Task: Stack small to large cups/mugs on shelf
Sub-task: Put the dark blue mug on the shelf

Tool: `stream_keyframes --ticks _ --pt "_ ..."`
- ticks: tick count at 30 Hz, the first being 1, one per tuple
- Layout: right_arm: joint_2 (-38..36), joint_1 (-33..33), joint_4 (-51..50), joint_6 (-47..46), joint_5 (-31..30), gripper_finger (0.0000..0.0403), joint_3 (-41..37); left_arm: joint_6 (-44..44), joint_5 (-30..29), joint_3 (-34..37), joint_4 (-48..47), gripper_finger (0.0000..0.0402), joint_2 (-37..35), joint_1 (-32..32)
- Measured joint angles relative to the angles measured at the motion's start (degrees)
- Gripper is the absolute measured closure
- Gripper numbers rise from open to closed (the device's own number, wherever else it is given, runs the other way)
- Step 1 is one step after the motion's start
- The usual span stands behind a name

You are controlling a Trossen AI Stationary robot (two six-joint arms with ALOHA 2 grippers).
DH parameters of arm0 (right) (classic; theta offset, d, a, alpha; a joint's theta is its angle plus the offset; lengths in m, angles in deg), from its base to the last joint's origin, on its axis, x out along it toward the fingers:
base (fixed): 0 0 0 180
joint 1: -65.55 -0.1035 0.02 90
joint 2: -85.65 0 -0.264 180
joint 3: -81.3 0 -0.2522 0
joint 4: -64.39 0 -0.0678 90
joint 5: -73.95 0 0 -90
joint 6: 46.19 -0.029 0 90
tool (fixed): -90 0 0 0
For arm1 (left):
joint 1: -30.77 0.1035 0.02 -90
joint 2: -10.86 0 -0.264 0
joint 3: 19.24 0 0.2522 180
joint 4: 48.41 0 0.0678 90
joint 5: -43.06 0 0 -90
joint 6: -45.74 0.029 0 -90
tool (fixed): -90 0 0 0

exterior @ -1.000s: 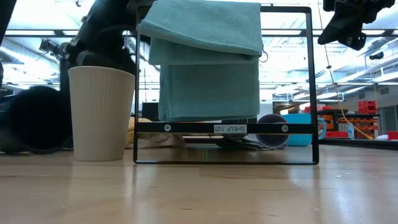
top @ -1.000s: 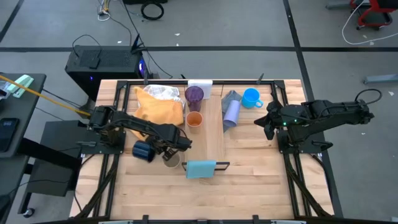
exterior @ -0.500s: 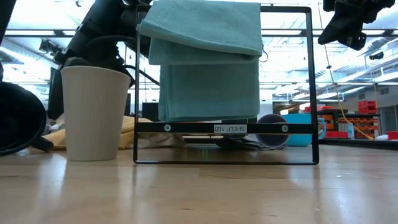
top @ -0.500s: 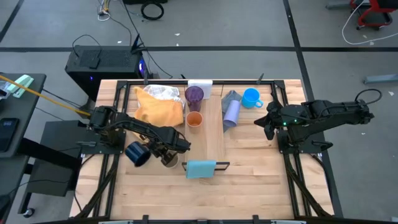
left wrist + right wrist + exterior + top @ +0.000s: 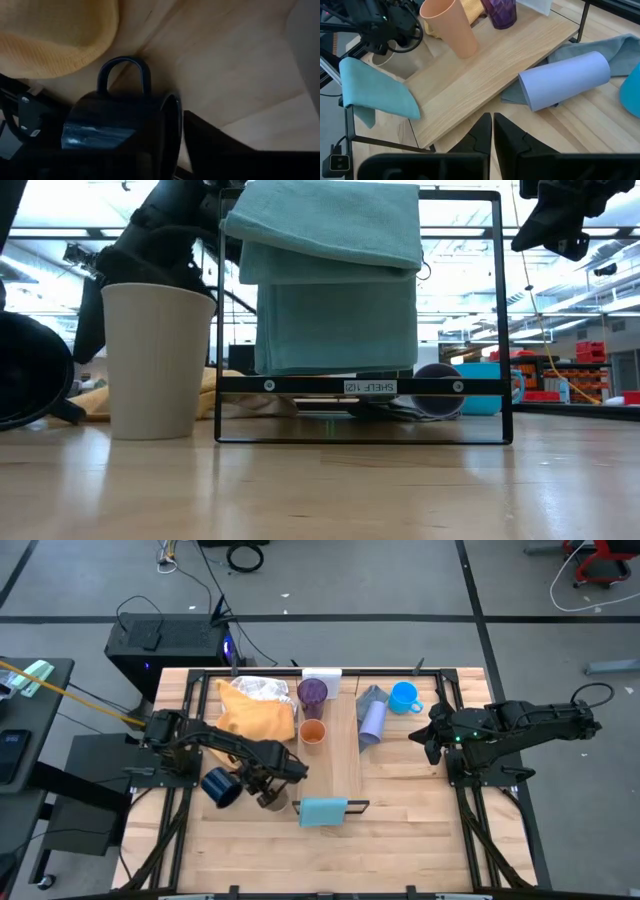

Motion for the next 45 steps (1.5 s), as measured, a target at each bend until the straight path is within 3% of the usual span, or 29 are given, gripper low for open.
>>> stream_keyframes --ticks 7,13,26,34,45 --pt "0.0 0.0 0.0 0.0 0.0 0.038 0.0 2.8 0.0 -4.6 -2.6 0.0187 0.0 1.8" --pt "0.0 0.0 0.0 0.0 0.6 0.038 0.0 8.3 0.3 -7.2 -11.3 0.0146 -0.1 1.3" --pt "0.0 0.0 0.0 0.0 0.6 0.038 0.0 9.5 3.8 -7.1 -10.9 0.0171 -0.8 -4.5" --pt "0.0 0.0 0.1 -0.4 0.7 0.038 0.0 9.4 -1.2 -6.7 -10.7 0.0193 -0.8 -6.5" --pt "0.0 0.0 2.0 -0.6 1.4 0.038 0.0 10.3 4.3 4.0 -11.4 0.0216 -0.9 -6.9"
